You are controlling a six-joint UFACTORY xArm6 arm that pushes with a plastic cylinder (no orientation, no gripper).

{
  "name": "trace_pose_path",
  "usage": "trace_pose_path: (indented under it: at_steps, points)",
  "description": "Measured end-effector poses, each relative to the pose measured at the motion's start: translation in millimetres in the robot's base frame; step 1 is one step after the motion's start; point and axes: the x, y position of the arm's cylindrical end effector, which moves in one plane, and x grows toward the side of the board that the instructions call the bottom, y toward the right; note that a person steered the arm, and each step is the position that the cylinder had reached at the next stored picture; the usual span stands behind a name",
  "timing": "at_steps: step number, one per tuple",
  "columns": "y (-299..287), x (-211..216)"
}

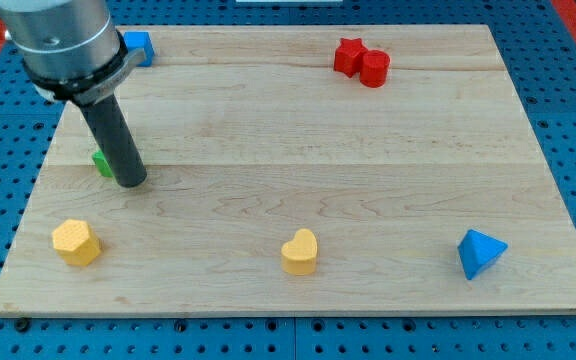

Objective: Move the blur triangle towards the top center

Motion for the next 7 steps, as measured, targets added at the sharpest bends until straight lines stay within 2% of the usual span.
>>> trace_pose_path:
  at_steps: [1,2,4,5,6,7]
  points:
    - [-10.9,-19.5]
    - [8.7,-21.4]
    - [243.5,-6.3]
    - [356.7,32.6]
    - [434.3,83.2]
    - [438.6,125.7]
